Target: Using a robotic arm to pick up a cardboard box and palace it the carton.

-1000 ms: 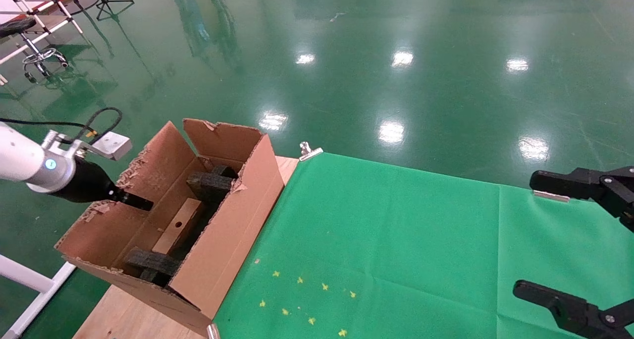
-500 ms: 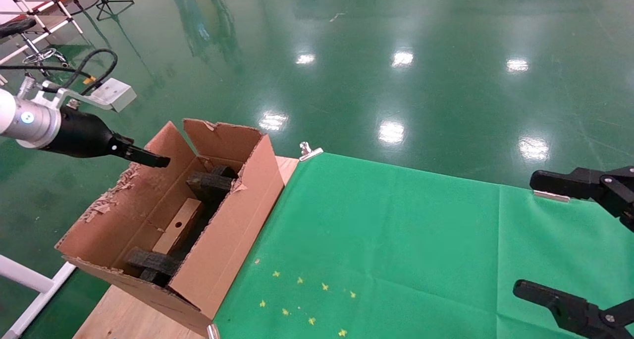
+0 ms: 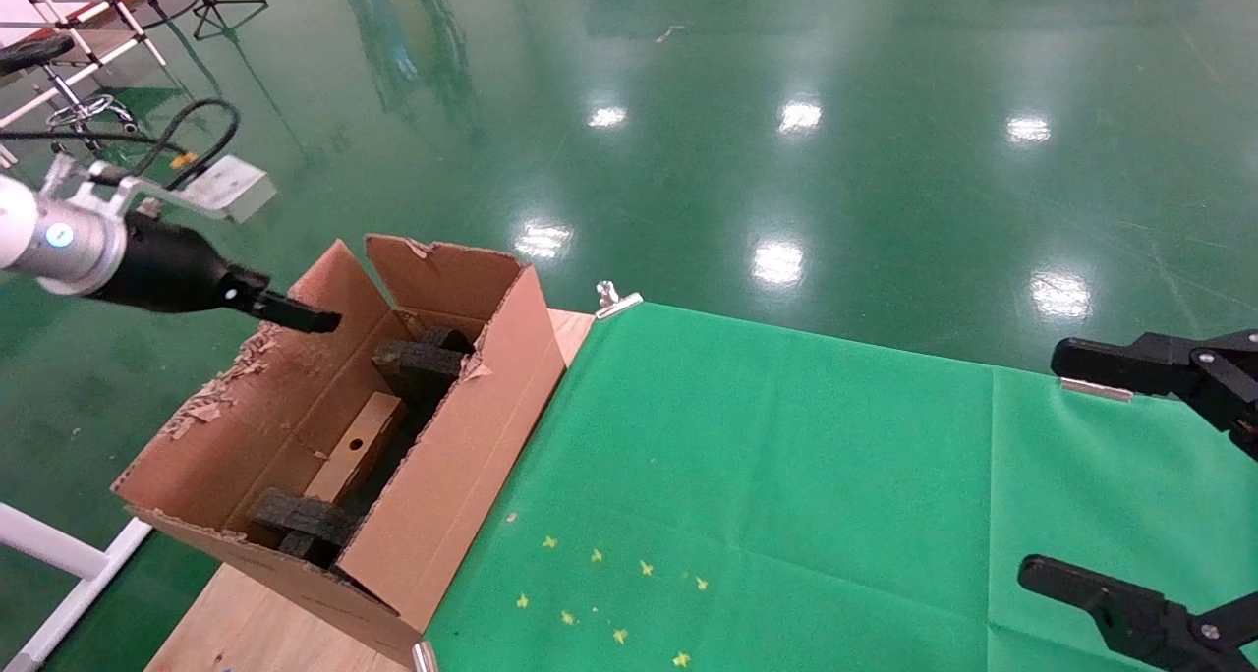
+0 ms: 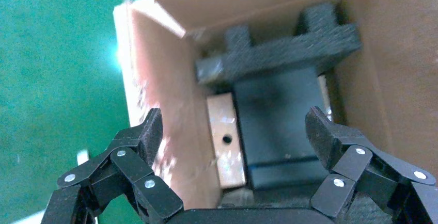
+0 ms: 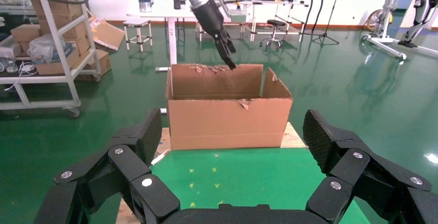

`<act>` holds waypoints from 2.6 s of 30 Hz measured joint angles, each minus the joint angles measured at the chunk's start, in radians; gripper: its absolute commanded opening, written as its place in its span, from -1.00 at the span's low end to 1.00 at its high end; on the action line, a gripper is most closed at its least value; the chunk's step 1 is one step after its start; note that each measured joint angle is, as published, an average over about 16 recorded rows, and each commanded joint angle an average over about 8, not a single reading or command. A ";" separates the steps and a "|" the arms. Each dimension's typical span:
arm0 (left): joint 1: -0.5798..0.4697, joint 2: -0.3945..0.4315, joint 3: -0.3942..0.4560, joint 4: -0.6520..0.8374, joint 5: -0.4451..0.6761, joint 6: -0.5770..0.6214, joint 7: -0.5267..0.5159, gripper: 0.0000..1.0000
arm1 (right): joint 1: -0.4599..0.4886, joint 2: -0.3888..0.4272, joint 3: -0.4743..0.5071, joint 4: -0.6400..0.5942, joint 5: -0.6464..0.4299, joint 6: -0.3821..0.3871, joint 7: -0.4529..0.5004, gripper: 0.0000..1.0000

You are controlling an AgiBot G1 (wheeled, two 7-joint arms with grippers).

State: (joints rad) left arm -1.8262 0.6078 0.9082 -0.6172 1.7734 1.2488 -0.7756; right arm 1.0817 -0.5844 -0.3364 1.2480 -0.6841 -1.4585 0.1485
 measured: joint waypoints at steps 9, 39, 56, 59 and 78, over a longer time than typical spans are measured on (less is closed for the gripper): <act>0.112 0.000 -0.093 -0.099 -0.155 0.037 0.087 1.00 | 0.000 0.000 0.000 0.000 0.000 0.000 0.000 1.00; 0.494 0.002 -0.413 -0.439 -0.686 0.162 0.387 1.00 | 0.000 0.000 0.000 0.000 0.000 0.000 0.000 1.00; 0.711 0.003 -0.595 -0.631 -0.987 0.234 0.555 1.00 | 0.000 0.000 0.000 0.000 0.000 0.000 0.000 1.00; 0.741 0.003 -0.620 -0.657 -1.028 0.244 0.576 1.00 | 0.000 0.000 0.000 0.000 0.000 0.000 0.000 1.00; 0.761 0.003 -0.636 -0.674 -1.056 0.250 0.592 1.00 | 0.000 0.000 0.000 0.000 0.001 0.000 0.000 1.00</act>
State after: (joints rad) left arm -1.0653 0.6111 0.2720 -1.2917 0.7177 1.4987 -0.1835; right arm 1.0815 -0.5842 -0.3367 1.2476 -0.6835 -1.4580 0.1483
